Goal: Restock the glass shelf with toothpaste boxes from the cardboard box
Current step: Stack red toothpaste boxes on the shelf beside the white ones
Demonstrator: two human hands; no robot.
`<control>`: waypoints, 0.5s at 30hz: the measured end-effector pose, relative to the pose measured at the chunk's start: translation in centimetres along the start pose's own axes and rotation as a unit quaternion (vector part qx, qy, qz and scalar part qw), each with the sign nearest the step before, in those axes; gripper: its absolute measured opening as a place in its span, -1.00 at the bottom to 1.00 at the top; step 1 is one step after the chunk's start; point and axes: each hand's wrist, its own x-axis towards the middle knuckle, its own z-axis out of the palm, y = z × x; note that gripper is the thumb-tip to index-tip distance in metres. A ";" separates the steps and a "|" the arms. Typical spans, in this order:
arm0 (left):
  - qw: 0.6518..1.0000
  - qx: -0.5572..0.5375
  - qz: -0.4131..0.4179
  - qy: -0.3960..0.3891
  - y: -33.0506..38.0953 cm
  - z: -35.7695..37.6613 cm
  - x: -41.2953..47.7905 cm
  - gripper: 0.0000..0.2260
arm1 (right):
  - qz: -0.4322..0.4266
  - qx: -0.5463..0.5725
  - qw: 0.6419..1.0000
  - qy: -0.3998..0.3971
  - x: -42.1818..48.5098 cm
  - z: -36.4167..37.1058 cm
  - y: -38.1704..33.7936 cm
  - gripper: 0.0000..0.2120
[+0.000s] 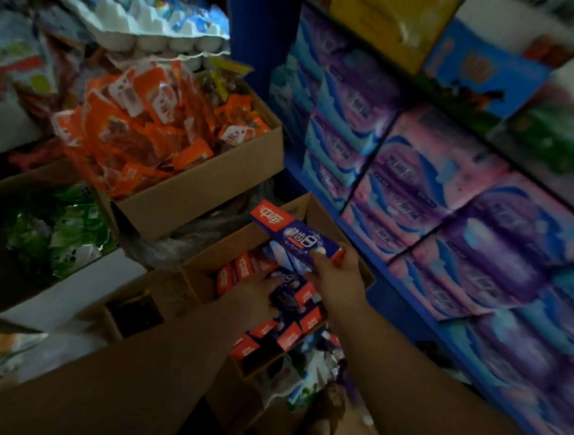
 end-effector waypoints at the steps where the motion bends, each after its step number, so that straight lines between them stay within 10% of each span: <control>1: 0.997 0.075 0.018 -0.018 0.3 1.1 0.4 -0.40 | -0.001 0.010 1.000 -0.010 0.1 -0.3 0.0 -0.63; 8: 0.961 0.267 0.027 -0.066 1.2 6.8 1.4 -0.49 | 0.026 0.069 0.996 -0.055 -0.7 -1.1 2.4 -0.63; 12: 0.981 -0.166 -0.050 0.089 2.1 5.8 1.0 -0.58 | 0.049 0.087 0.993 -0.061 -1.4 -1.0 3.7 -0.61; 15: 0.729 -0.622 -0.187 0.216 -0.2 3.1 2.8 -0.61 | 0.039 0.092 0.992 -0.071 -1.9 -1.7 3.0 -0.59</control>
